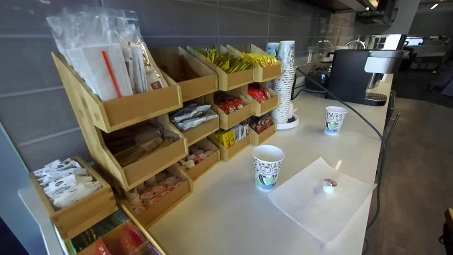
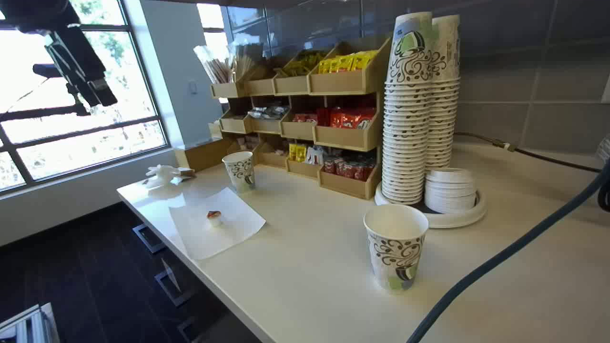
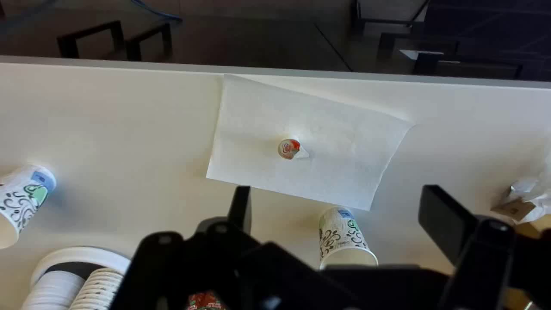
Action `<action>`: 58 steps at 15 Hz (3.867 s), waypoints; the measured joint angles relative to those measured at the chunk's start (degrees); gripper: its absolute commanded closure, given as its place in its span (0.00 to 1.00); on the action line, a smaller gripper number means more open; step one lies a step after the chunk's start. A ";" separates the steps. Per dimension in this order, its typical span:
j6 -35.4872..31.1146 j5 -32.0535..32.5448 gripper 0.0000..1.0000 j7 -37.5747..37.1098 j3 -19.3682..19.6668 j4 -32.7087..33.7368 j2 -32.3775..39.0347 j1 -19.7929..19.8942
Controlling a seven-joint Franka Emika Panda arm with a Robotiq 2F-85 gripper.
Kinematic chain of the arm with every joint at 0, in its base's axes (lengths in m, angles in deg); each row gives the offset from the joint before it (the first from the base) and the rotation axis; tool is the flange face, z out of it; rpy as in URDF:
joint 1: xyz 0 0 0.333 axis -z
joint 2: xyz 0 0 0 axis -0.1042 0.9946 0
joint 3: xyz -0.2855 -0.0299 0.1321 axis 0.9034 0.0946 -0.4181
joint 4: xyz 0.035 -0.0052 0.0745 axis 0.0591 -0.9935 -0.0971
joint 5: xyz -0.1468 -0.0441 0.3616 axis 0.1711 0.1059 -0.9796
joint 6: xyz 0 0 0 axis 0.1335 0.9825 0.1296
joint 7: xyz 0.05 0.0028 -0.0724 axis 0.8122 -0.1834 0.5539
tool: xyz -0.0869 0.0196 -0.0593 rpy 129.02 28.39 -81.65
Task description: Lift the milk from the plain paper, pour it in the cup and then put it back on the plain paper
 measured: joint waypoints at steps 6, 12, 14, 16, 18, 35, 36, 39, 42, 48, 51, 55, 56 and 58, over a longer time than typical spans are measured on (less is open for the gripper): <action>0.00 0.00 0.00 0.00 0.00 0.00 0.00 0.00; 0.00 0.00 0.00 0.00 0.00 0.00 0.00 0.00; 0.00 0.00 0.00 0.00 0.00 0.00 0.00 0.00; -0.01 -0.49 0.00 0.26 0.25 -0.13 0.19 -0.09; -0.49 -2.08 0.00 1.64 1.57 -0.95 1.61 -0.94; -9.19 -11.13 0.00 19.70 12.55 -2.27 27.52 -3.68; -9.19 -11.13 0.00 19.70 12.46 -2.23 27.46 -3.64; -9.18 -11.13 0.00 19.70 12.44 -2.20 27.01 -3.61; -9.18 -11.13 0.00 19.70 12.42 -2.20 27.04 -3.59; -12.60 -11.51 0.00 21.48 13.05 -2.21 30.72 -3.43; -15.93 -13.16 0.00 24.80 13.57 -2.20 33.88 -3.47; -20.62 -17.15 0.00 29.95 14.41 -2.19 38.43 -3.49; -21.92 -18.31 0.00 31.24 14.55 -2.18 39.57 -3.49; -24.09 -20.41 0.00 33.56 14.81 -2.05 41.77 -3.48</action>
